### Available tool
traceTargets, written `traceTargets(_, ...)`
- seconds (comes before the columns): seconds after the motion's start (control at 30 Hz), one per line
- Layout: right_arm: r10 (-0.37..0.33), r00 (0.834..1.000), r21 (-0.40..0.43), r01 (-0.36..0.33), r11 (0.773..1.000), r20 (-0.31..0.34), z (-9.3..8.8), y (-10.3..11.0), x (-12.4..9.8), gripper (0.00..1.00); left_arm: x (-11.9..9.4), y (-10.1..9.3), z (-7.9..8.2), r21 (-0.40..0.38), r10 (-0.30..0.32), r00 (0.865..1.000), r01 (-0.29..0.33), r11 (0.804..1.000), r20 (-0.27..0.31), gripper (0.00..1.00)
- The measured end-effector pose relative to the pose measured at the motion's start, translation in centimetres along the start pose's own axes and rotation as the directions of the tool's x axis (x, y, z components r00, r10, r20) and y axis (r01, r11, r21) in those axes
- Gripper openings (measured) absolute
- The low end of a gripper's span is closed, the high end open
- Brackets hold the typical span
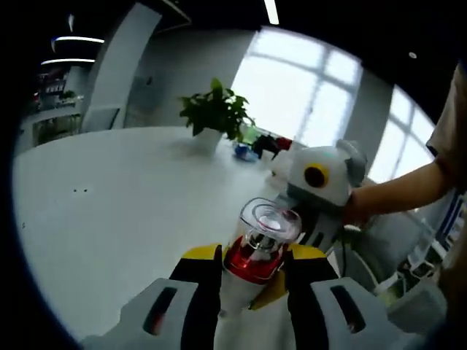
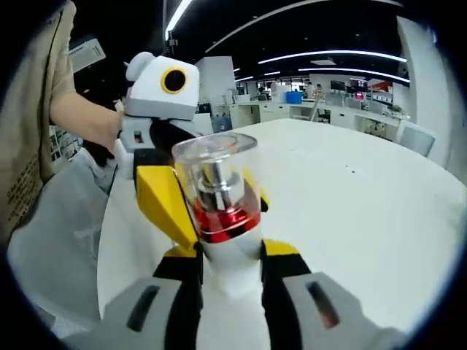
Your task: Arrange the skincare products in the storage area until every visible bottle or jar stands upright without overlapping.
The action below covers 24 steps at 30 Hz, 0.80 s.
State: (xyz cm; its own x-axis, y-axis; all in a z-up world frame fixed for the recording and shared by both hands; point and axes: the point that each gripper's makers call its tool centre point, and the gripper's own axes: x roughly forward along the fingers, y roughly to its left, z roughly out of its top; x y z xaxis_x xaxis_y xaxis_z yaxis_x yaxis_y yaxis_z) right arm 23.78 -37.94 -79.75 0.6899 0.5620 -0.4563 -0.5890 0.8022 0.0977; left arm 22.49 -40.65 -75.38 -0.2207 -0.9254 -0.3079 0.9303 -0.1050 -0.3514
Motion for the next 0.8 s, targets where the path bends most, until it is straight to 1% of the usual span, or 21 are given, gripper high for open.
traceTargets(0.17, 0.022, 0.999, -0.005, -0.022, 1.0, -0.025, -0.2, 0.4, -0.1, 0.3, -0.1, -0.4, -0.3, -0.002, -0.006, 1.0, 0.006, 1.0, -0.012, 0.32)
traceTargets(0.47, 0.034, 0.999, 0.026, -0.033, 0.999, -0.034, -0.4, 1.0, -0.4, 0.3, -0.3, -0.8, -0.5, -0.025, -0.016, 1.0, 0.016, 1.0, -0.019, 0.32)
traceTargets(0.63, 0.041, 0.999, 0.029, -0.04, 0.999, -0.035, -0.6, 1.3, -0.6, 0.3, -0.3, -1.2, -0.7, -0.031, -0.023, 1.0, 0.022, 0.999, -0.022, 0.32)
traceTargets(0.8, 0.036, 0.999, 0.023, -0.035, 0.999, -0.017, -0.8, 1.4, -0.7, 0.3, -0.3, -1.4, -0.9, -0.043, -0.028, 0.999, 0.027, 0.999, -0.027, 0.33)
